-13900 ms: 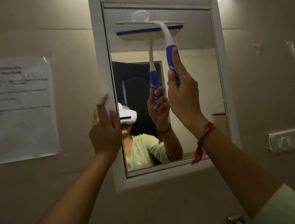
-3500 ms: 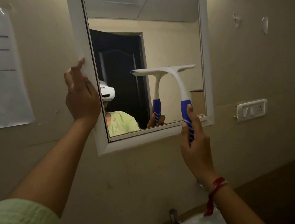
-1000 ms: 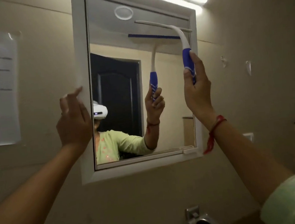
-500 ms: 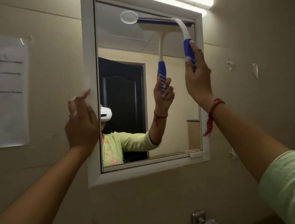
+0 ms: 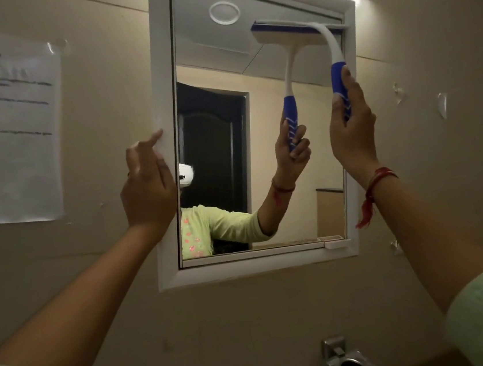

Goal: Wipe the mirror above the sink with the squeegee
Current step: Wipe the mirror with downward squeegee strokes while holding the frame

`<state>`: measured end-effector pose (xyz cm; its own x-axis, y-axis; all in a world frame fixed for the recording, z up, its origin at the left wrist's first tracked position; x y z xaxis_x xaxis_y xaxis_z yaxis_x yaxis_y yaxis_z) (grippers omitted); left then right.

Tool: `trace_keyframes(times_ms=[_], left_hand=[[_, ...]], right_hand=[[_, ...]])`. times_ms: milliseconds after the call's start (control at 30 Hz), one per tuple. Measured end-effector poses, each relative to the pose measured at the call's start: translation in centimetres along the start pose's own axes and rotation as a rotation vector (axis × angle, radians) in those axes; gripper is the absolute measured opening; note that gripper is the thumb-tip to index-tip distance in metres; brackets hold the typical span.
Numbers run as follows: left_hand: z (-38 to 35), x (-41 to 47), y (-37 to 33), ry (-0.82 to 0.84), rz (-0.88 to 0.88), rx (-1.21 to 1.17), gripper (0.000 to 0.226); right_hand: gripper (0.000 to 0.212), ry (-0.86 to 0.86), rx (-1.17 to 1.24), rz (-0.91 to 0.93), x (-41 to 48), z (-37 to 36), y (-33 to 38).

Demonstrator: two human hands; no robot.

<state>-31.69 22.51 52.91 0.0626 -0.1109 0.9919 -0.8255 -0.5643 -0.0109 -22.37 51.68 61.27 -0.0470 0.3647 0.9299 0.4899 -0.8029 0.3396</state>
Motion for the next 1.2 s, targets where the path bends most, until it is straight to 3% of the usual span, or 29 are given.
trace_keyframes(times_ms=[500, 1200], left_hand=[[-0.2, 0.0, 0.3, -0.017, 0.003, 0.009, 0.029], [0.2, 0.0, -0.8, 0.009, 0.027, 0.070, 0.032]], right_hand=[[0.047, -0.005, 0.052, -0.012, -5.4, 0.3, -2.1], [0.053, 0.124, 0.048, -0.100, -16.3, 3.0, -5.7]])
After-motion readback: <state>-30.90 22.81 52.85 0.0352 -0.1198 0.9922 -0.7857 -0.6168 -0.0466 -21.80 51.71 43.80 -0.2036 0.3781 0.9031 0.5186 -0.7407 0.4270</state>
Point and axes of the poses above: each hand's wrist, its own x-axis towards the middle knuckle, its own z-axis out of the back of the hand, y = z × x, the point moved 2 cm from there along x, towards the middle knuckle, and after that the axes turned 11 degrees about -z, right-handed, at the moved point
